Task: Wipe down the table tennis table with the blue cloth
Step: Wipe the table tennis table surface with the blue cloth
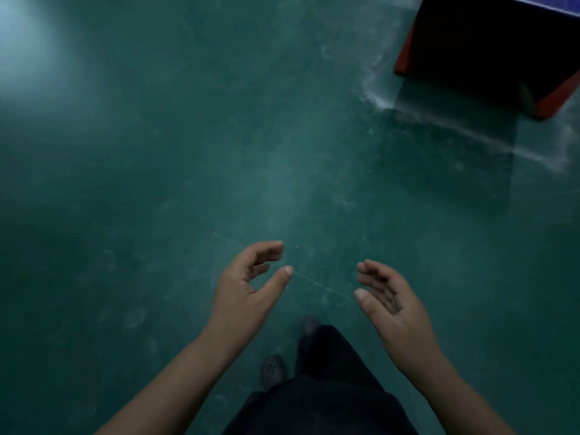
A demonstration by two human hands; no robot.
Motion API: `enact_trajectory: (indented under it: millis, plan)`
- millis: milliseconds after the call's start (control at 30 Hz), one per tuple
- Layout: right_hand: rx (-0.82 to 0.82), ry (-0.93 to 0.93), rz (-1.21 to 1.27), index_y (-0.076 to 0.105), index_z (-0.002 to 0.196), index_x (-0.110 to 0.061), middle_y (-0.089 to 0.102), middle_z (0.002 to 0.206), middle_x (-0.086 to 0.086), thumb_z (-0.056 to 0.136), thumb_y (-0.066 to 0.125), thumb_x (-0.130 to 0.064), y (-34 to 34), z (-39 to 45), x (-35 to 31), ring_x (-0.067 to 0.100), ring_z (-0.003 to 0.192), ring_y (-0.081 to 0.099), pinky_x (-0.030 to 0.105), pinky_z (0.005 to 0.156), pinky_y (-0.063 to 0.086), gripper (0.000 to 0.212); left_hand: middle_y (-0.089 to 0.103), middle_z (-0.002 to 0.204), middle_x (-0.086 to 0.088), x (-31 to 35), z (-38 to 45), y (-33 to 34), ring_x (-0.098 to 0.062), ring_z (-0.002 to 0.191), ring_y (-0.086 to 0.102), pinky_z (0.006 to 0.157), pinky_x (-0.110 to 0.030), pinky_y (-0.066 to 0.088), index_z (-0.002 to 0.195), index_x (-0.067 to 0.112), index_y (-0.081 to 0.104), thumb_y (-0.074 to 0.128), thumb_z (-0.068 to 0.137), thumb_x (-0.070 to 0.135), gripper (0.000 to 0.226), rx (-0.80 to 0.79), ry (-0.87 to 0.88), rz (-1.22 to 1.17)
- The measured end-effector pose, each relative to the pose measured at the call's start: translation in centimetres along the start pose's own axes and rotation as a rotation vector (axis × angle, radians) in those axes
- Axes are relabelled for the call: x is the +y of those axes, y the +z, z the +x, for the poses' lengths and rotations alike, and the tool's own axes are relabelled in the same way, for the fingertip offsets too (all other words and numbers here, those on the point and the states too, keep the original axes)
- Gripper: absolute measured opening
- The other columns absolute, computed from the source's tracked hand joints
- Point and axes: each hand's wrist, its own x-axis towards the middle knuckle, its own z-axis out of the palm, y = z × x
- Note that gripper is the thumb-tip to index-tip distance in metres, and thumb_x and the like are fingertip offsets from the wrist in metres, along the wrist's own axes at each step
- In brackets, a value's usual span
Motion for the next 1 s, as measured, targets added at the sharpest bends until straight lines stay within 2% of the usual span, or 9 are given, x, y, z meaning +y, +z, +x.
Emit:
enact_trajectory:
  millis: [100, 233, 333, 433, 567, 633, 700, 800, 1000]
  plan:
    - [0.045, 0.023, 0.051, 0.063, 0.118, -0.037, 0.066, 0.123, -0.019, 0.065, 0.077, -0.065, 0.7, 5.5, -1.8, 0.006, 0.118, 0.062, 0.031, 0.102, 0.049, 0.062, 0.072, 0.111, 0.01, 0.6, 6.9, 0.4, -0.016, 0.11, 0.067, 0.097, -0.038, 0.053, 0.109, 0.03, 0.068, 0.071, 0.079, 0.042, 0.033, -0.037, -0.002, -0.02]
    - [0.094, 0.023, 0.075, 0.061, 0.12, -0.031, 0.066, 0.122, -0.019, 0.087, 0.072, -0.027, 1.0, 14.6, -3.2, 0.005, 0.116, 0.062, 0.036, 0.103, 0.049, 0.035, 0.072, 0.112, 0.008, 0.5, 16.8, 1.7, -0.017, 0.109, 0.068, 0.098, -0.048, 0.054, 0.109, 0.03, 0.068, 0.072, 0.077, 0.044, 0.035, -0.046, -0.031, -0.015]
    - [0.09, 0.039, 0.082, 0.06, 0.122, -0.034, 0.065, 0.124, -0.02, 0.093, 0.067, -0.011, 0.9, 22.2, -4.5, 0.004, 0.118, 0.061, 0.037, 0.103, 0.049, 0.037, 0.072, 0.113, 0.008, 1.1, 24.2, 2.6, -0.017, 0.11, 0.068, 0.099, -0.049, 0.053, 0.109, 0.03, 0.068, 0.073, 0.076, 0.044, 0.037, -0.042, -0.056, 0.011]
    - [0.101, 0.037, 0.108, 0.06, 0.122, -0.033, 0.065, 0.124, -0.019, 0.092, 0.069, -0.012, 1.0, 29.3, -6.8, 0.005, 0.118, 0.062, 0.036, 0.104, 0.049, 0.037, 0.072, 0.114, 0.007, 2.5, 31.5, 2.7, -0.017, 0.112, 0.067, 0.099, -0.049, 0.053, 0.11, 0.028, 0.068, 0.073, 0.076, 0.044, 0.039, -0.059, -0.064, 0.036]
    - [0.092, 0.028, 0.096, 0.06, 0.122, -0.034, 0.065, 0.126, -0.018, 0.077, 0.069, -0.045, 1.0, 38.6, -10.0, 0.007, 0.119, 0.061, 0.037, 0.104, 0.048, 0.048, 0.071, 0.115, 0.011, 4.0, 41.9, 3.2, -0.014, 0.113, 0.067, 0.1, -0.046, 0.053, 0.111, 0.029, 0.068, 0.073, 0.074, 0.047, 0.041, -0.066, -0.067, 0.053]
    - [0.091, 0.03, 0.083, 0.06, 0.121, -0.037, 0.064, 0.127, -0.018, 0.073, 0.066, -0.052, 0.8, 43.3, -11.4, 0.009, 0.12, 0.061, 0.037, 0.104, 0.046, 0.05, 0.071, 0.114, 0.011, 4.6, 46.9, 3.9, -0.013, 0.112, 0.067, 0.099, -0.042, 0.053, 0.111, 0.028, 0.068, 0.073, 0.074, 0.045, 0.041, -0.063, -0.061, 0.035]
    - [0.099, 0.034, 0.082, 0.062, 0.118, -0.041, 0.064, 0.127, -0.017, 0.075, 0.067, -0.049, 0.9, 48.2, -12.3, 0.01, 0.12, 0.061, 0.037, 0.102, 0.047, 0.044, 0.072, 0.113, 0.01, 4.7, 51.8, 5.0, -0.012, 0.111, 0.067, 0.098, -0.04, 0.053, 0.11, 0.025, 0.067, 0.075, 0.077, 0.037, 0.036, -0.077, -0.064, 0.003]
    - [0.147, 0.059, 0.085, 0.062, 0.118, -0.034, 0.066, 0.123, -0.018, 0.08, 0.068, -0.034, 1.6, 56.2, -13.4, 0.007, 0.115, 0.063, 0.038, 0.103, 0.049, 0.039, 0.072, 0.112, 0.012, 4.2, 59.4, 7.1, -0.008, 0.108, 0.067, 0.098, -0.036, 0.055, 0.108, 0.022, 0.068, 0.073, 0.078, 0.028, 0.031, -0.097, -0.093, -0.003]
    - [0.248, 0.086, 0.127, 0.062, 0.117, -0.031, 0.067, 0.118, -0.018, 0.088, 0.071, -0.021, 3.2, 74.0, -16.6, 0.009, 0.111, 0.064, 0.026, 0.096, 0.05, 0.032, 0.072, 0.112, 0.014, 4.4, 79.0, 8.5, -0.01, 0.11, 0.067, 0.098, -0.036, 0.052, 0.106, 0.028, 0.07, 0.076, 0.075, 0.04, 0.034, -0.168, -0.09, 0.009]
